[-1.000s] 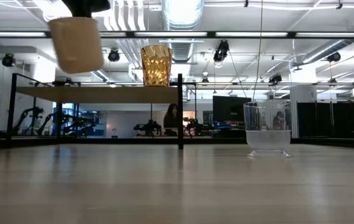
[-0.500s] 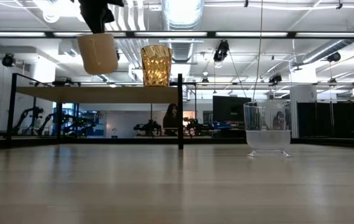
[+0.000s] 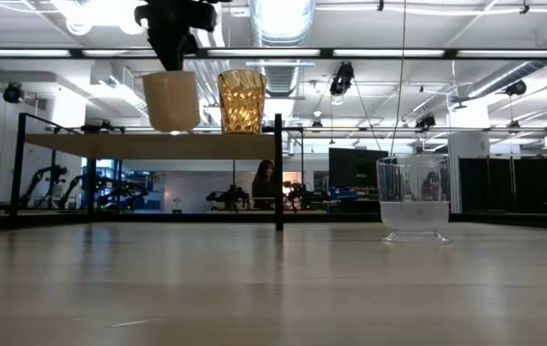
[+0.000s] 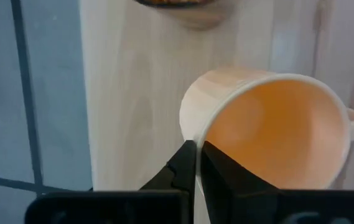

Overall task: Stack small to large cups/mugs on shelf
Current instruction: Put the orange mug on the shelf

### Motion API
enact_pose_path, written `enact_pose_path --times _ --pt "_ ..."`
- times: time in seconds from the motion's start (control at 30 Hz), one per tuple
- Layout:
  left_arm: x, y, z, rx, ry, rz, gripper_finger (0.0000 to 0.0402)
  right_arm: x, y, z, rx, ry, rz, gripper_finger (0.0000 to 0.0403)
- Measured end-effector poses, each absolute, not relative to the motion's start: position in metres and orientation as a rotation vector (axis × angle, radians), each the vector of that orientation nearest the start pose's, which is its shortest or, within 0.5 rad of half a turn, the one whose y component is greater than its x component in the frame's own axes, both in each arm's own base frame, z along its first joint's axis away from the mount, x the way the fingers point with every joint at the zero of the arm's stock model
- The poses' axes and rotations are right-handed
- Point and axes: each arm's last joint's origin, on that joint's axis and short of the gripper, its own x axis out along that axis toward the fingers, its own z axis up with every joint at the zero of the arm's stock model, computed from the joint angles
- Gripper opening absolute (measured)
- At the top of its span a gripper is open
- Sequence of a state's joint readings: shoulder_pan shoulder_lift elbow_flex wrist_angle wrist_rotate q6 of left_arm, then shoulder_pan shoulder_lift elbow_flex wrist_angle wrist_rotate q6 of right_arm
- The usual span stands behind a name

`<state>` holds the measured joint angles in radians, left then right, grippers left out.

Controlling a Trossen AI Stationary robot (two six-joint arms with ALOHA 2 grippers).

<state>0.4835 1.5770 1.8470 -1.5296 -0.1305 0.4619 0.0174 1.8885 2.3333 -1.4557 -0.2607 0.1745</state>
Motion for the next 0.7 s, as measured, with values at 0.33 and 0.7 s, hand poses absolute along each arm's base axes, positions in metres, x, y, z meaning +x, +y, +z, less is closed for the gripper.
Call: enact_pose_path --times 0.33,0.7 --pt "0.243 0.152 0.418 0.149 1.279 0.284 0.0 0.348 0.014 0.433 0.279 1.028 0.167 0.0075" --pt "0.235 0.168 0.421 0.089 1.266 0.252 0.0 0.348 0.014 0.433 0.228 1.022 0.196 0.007"
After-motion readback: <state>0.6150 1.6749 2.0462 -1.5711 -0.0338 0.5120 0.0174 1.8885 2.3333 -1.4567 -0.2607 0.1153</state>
